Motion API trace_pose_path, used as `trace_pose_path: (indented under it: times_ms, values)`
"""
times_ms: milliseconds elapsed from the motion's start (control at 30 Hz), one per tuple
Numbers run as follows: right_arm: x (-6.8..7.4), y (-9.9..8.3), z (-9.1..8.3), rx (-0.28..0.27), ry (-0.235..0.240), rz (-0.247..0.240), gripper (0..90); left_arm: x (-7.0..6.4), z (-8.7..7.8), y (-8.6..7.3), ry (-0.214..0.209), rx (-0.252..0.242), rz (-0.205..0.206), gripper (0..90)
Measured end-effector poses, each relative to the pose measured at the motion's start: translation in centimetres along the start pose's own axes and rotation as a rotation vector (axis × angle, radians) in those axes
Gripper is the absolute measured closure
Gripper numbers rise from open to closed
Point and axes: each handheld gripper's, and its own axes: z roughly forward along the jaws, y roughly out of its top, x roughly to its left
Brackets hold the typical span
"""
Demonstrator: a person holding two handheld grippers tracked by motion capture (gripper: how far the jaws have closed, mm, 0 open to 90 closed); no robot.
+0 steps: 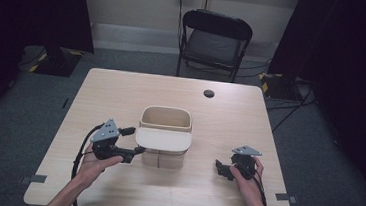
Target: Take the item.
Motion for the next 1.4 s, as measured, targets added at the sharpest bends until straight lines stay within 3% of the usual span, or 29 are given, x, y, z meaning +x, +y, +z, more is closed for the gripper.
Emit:
trace_pose_path:
  times_ms: [467,767,867,1400]
  values:
    - [0.0,0.0,0.0,-0.001,0.000,-0.001,11.1,-0.1,0.1,0.6,-0.013,-0.007,0.009,23.7]
    - [0.0,0.0,0.0,-0.001,0.001,-0.001,11.1,0.0,0.2,1.0,-0.018,-0.017,0.004,23.8]
    - [0.0,0.0,0.0,-0.001,0.001,-0.001,11.1,0.1,0.3,1.0,-0.031,-0.028,-0.019,22.8]
    - [0.0,0.0,0.0,-0.001,0.000,-0.001,11.1,0.4,0.5,1.5,-0.031,-0.022,-0.019,22.0]
